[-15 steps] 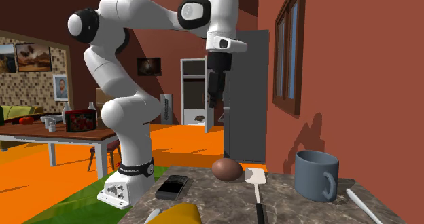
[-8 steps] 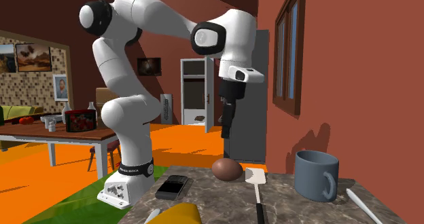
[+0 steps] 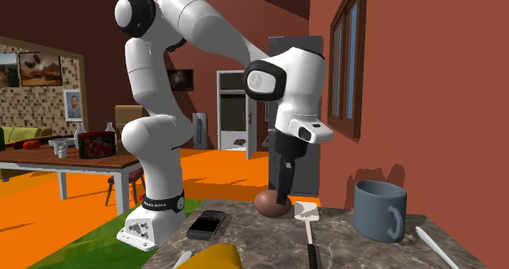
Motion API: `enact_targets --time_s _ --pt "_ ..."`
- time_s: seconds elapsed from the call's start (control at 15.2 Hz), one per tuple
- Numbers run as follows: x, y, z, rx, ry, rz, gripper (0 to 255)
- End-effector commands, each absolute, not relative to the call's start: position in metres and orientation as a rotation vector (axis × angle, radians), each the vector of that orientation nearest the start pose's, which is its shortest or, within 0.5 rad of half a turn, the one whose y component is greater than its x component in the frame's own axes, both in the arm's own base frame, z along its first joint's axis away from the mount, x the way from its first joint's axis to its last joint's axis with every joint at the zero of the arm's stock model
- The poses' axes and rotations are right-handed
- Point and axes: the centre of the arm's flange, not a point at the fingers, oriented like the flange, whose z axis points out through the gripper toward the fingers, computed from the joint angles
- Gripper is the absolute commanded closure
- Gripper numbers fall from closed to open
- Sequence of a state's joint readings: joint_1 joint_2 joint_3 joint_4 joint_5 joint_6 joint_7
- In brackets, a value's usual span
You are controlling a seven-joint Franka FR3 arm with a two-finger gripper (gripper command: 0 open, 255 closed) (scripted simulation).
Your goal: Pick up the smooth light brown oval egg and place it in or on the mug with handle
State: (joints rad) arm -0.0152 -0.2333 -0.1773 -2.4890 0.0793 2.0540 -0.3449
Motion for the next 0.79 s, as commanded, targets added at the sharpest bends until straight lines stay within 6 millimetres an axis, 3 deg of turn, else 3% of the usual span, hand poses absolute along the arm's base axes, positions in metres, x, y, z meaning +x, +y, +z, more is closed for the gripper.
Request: enact_targets --time_s 0.0,0.26,0.73 --pt "0.414 -0.076 0.346 -2.968 -0.176 0.255 0" --pt "0.41 -0.072 0.322 -2.968 -0.176 0.255 0" --pt "0.41 -0.072 0.322 -2.968 -0.176 0.255 0"
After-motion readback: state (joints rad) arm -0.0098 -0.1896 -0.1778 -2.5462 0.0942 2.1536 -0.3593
